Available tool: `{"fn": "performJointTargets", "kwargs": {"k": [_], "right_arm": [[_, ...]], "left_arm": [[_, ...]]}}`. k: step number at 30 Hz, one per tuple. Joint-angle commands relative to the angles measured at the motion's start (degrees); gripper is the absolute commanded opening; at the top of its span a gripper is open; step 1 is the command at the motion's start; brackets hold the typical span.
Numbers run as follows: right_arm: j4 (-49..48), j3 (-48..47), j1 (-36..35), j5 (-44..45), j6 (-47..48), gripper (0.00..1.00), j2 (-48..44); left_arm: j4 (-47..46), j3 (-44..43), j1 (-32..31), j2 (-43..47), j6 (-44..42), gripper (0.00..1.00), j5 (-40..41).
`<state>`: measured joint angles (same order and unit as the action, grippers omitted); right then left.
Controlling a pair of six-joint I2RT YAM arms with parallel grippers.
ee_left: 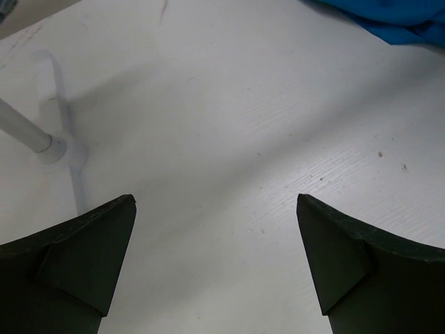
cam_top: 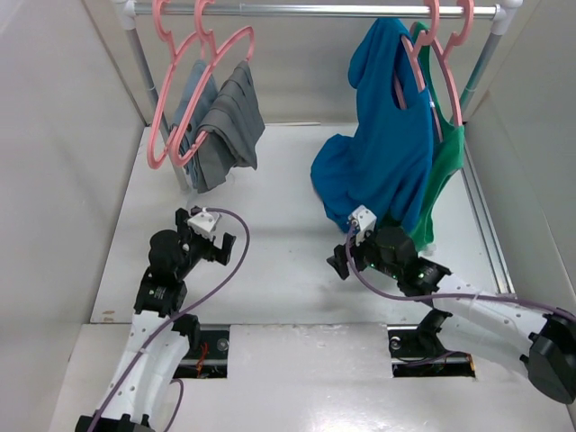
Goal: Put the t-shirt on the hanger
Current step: Hang the hanger with tshirt onto the clothesline
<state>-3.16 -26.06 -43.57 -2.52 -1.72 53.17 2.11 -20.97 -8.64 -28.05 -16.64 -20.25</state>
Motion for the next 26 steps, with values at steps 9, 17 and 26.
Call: {"fn": "performJointTargets", "kwargs": {"k": [9,17,26], "right_arm": [[-5.1,8.7,-0.2,11.8,-15.4,1.0,-14.0],[-1.4,10.3,-0.2,14.5,-20.1,1.0,-20.0],[-0.7,7.3,-0.2,15.7,-21.1,1.0,-15.5]], "left_arm": [[-4.4,0.5,2.8,0.6,-0.4,1.0,-0.4],[-4.4,0.5,3.5,0.6,-0.4,1.0,-0.9],[-4.4,0.5,3.5,1.2,-0.4,1.0,-0.9]]}}
